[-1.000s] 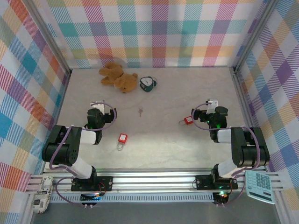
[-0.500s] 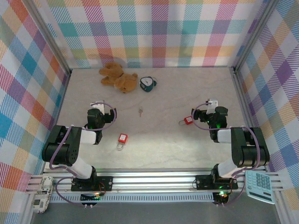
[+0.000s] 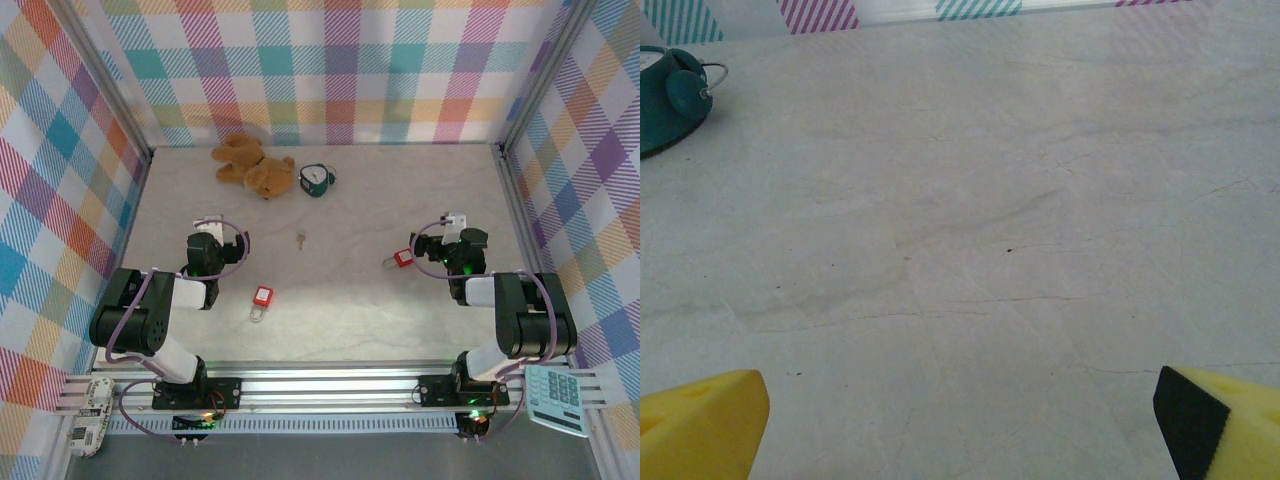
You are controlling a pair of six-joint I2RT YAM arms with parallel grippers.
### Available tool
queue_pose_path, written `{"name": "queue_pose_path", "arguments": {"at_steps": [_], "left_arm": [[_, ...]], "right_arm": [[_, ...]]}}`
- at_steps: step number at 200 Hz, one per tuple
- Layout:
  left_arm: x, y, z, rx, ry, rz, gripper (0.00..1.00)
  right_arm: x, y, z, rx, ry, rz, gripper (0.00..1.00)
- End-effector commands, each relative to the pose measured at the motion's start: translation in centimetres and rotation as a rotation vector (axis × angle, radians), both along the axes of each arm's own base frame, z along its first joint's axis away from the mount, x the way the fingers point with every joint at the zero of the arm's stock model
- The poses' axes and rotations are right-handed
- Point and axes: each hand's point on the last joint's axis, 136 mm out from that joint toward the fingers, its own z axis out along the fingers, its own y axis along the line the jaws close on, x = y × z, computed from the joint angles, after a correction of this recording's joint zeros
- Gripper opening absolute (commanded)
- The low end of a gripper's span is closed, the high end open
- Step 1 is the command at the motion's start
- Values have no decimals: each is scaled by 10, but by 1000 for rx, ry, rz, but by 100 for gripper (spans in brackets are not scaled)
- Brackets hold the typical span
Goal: Unlock with the key
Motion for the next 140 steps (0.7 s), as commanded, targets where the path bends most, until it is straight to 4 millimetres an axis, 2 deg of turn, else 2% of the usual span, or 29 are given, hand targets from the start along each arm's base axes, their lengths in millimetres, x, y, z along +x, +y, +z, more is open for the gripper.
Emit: {"name": "queue_pose_path", "arguments": {"at_steps": [1,26,140], "left_arm": [[1,1,2,3,-6,-8,100],[1,8,1,2,-6,35,100],[1,9,2,1,-7,37,99]], "right_arm": [[5,3,8,-7,-28,27,99],[5,3,8,-6,-28,27,99],[5,3,8,-7,-29,27,99]]}}
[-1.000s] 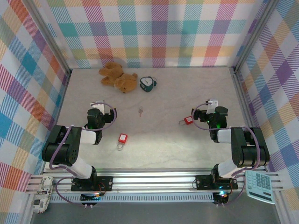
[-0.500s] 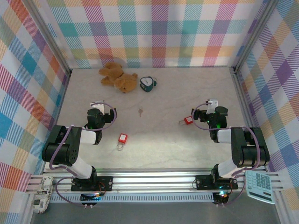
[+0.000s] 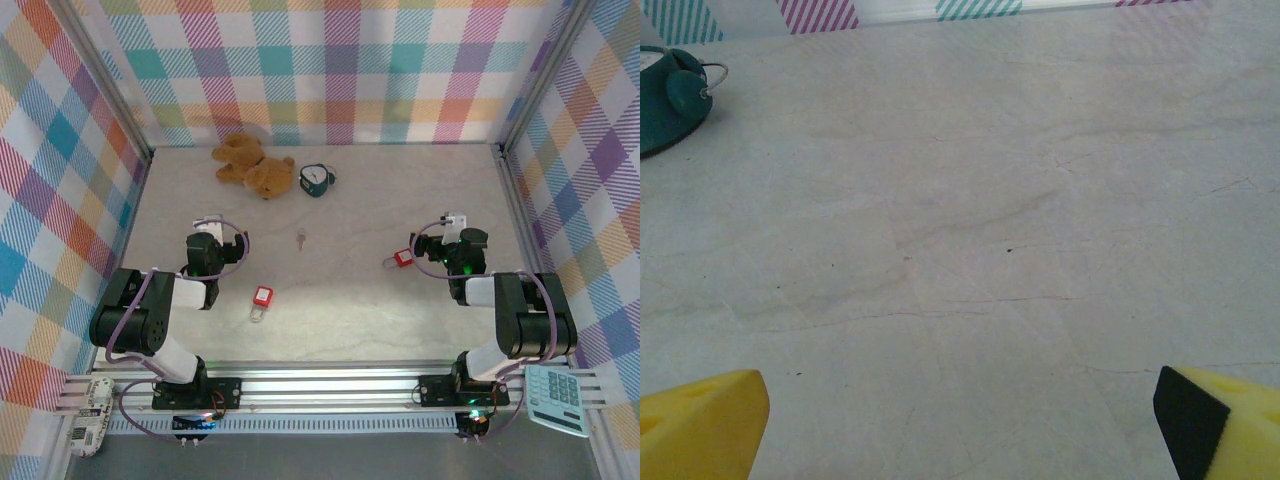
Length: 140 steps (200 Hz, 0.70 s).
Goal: Unlock with the key
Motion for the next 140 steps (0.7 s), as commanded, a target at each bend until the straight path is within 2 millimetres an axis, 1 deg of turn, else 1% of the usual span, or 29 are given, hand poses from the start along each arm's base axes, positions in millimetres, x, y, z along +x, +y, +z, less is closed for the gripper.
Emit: {"name": "queue_pose_path", "arguments": {"at_steps": [1,49,68,85,93,97,105,106,116,130,132,140], "left_arm": [[1,5,1,-6,-6,20,99],[1,5,2,-3,-8,19,100],[-1,-4,2,8,-12,-30,100],[-2,-4,11,20,-16,-23,100],[-3,-5,23,25,-17,-24,100],[-4,-5,29,25,-11,-21,100],[-6,-3,45,30,-10,-13,100],[-6,-3,45,32,-6,-13,100],[-10,-2,72,34,-28,-3,100],[-17,1,112,23,-77,14,100],[-18,1,116,19,-76,20,100],[-25,7,142,-18,-103,69,100]], "right_arm": [[5,2,8,-7,-28,26,99],[5,3,8,-7,-27,27,99],[5,3,8,-8,-27,28,99],[5,2,9,-9,-31,25,99],[6,2,11,-17,-26,20,99],[7,4,16,-25,-22,21,99],[8,4,19,-45,36,10,99],[9,4,22,-46,32,9,99],[10,1,29,-76,118,-31,99],[14,12,58,-91,110,1,99],[14,14,65,-93,98,4,99],[13,21,88,-100,66,-2,99]]}}
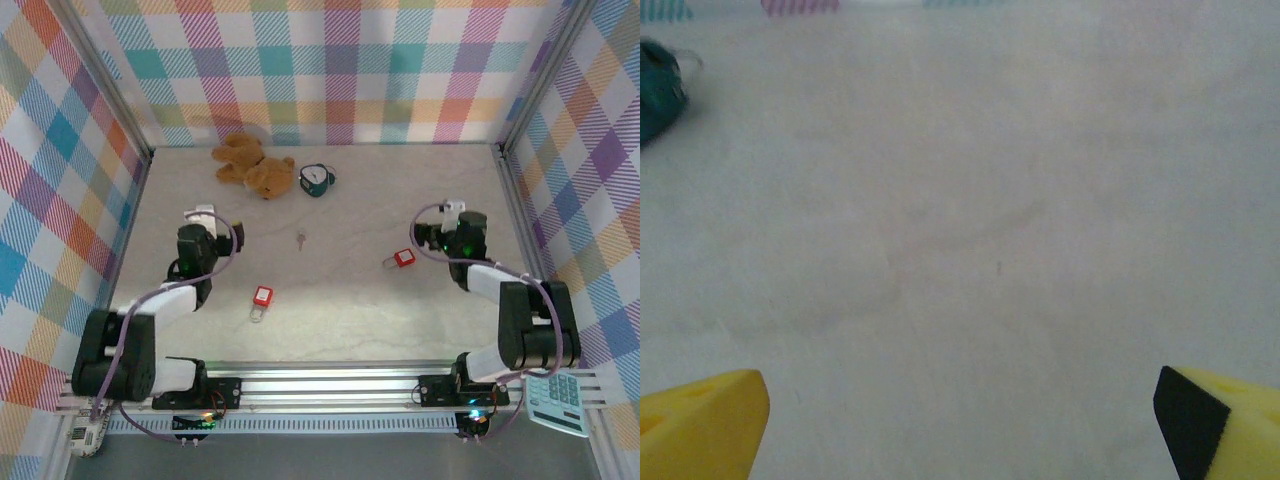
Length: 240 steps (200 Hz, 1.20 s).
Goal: Unlock with the key
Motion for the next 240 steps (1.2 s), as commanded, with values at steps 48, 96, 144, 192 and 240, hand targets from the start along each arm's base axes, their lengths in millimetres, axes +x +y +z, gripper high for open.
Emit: {"name": "queue_pose_path", "arguments": {"at_steps": [48,96,144,192,240], "left_arm": [[-74,13,155,-274,-40,134,100],[-111,14,142,-496,-82,154,100],[-113,-3,87,-467,266,141,77],[-116,-45,33,-404,537,57,72],[-117,-105,3,-194,657,-73,72]], "right_arm": [[-37,25,141,294,145,-209,99],[-62,40,86,339,397,-123,90],[-93,39,40,253,587,-165,74],[-93,21,-8,163,711,-300,83],[-69,25,-51,171,829,-368,87]]}}
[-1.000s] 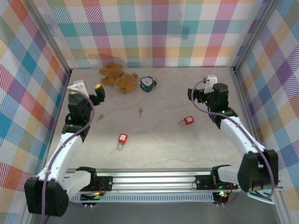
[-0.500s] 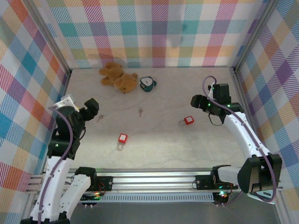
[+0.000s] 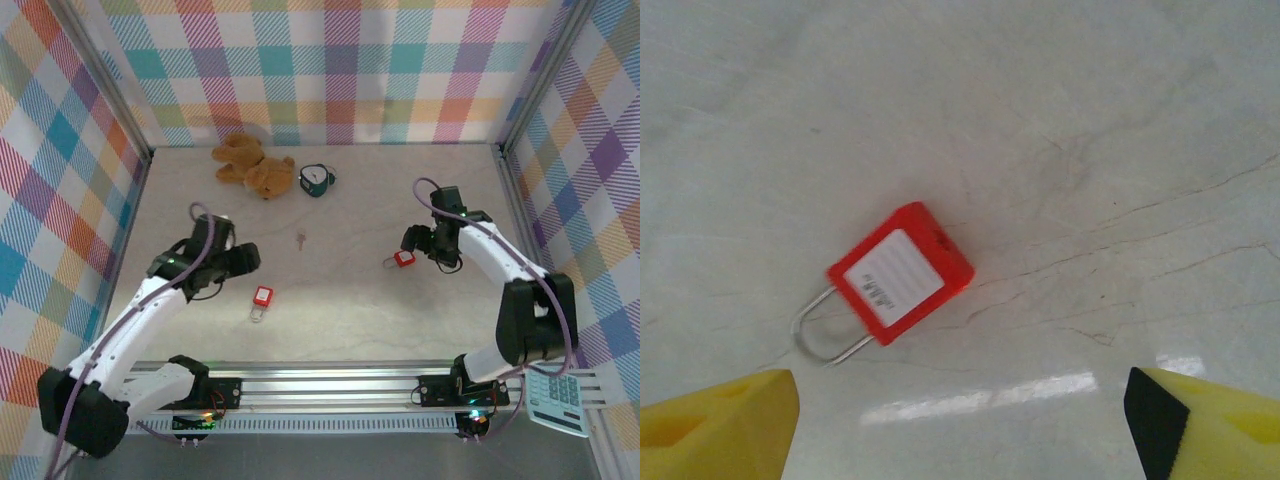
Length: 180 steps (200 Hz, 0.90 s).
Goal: Unlock with the key
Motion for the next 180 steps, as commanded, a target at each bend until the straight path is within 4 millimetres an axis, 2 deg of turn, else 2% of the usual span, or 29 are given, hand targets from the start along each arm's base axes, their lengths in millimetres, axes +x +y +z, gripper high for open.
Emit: {"name": "queue_pose_path", "arguments": {"at_steps": [1,20,41,61,92,163,180], "left_arm": [[1,-17,-1,65,23,-50,72],[4,-35,-5,89,39,-102,73],[6,-45,-6,101,38,-130,73],[4,-51,-9,102,36,-150,73],[-2,-51,-14,102,44,-157,74],[-7,-51,-13,97,41,-180,74],[-9,-50,-12,96,38,-181,74]], "right_arm": [[14,-1,-11,-6,32,-61,87],[24,-1,-23,-10,75,-114,88],[29,2,-36,4,123,-178,87],[38,9,-37,15,122,-193,87],[44,16,-40,-2,134,-210,85],[31,25,-54,-61,177,-241,77],[29,30,-59,-35,189,-231,70]]}}
